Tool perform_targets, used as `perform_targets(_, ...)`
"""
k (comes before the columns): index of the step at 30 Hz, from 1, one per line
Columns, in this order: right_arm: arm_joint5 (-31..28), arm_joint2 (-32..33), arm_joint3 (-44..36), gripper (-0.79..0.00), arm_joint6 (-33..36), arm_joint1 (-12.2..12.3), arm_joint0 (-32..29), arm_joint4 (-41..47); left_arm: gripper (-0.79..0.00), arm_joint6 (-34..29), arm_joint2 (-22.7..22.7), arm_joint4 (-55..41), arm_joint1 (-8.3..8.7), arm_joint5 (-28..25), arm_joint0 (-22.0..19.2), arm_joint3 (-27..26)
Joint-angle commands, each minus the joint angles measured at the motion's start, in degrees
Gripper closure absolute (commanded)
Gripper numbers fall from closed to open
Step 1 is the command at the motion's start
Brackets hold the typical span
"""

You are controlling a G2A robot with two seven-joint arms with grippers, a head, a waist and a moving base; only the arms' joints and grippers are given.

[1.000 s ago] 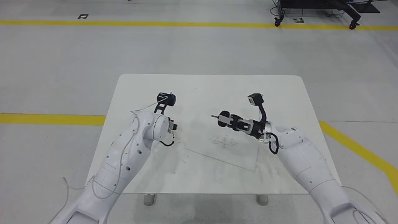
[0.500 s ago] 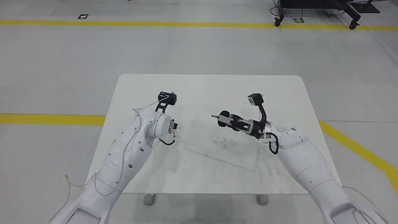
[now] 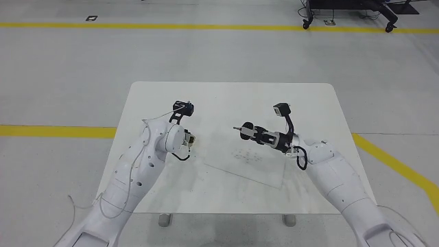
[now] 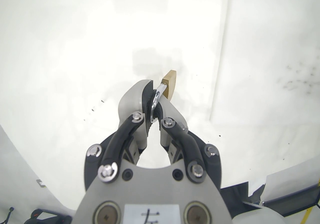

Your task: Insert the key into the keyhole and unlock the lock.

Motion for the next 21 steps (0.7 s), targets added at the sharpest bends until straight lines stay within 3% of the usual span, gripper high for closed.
perform_targets(1,0.00,0.00,0.00,0.000,0.00,0.00,0.00,0.00,0.000,3.58,-1.68,-2.21,0.16,-0.40,1.52,-1.49)
perform_targets(3,0.00,0.00,0.00,0.000,0.00,0.00,0.00,0.00,0.000,8.91,-3.48,-3.85,0.39,-1.32,3.60,-3.63)
perform_targets(5,0.00,0.00,0.00,0.000,0.00,0.00,0.00,0.00,0.000,8.34,-1.91,-2.83,0.43,-3.60,5.00,-5.99)
perform_targets(12,0.00,0.00,0.00,0.000,0.00,0.00,0.00,0.00,0.000,8.81,-1.97,-3.11,0.42,-3.62,5.15,-6.05)
perform_targets(16,1.30,-0.42,-3.14,0.000,-4.80,-0.45,-0.85,0.22,0.000,16.39,-5.84,-17.06,-0.05,-6.01,6.31,-2.28)
perform_targets(21,3.27,-2.18,-0.69,0.000,-9.28,-1.66,0.66,1.65,0.000,19.59,-8.08,-35.30,-1.08,-12.70,3.27,6.01)
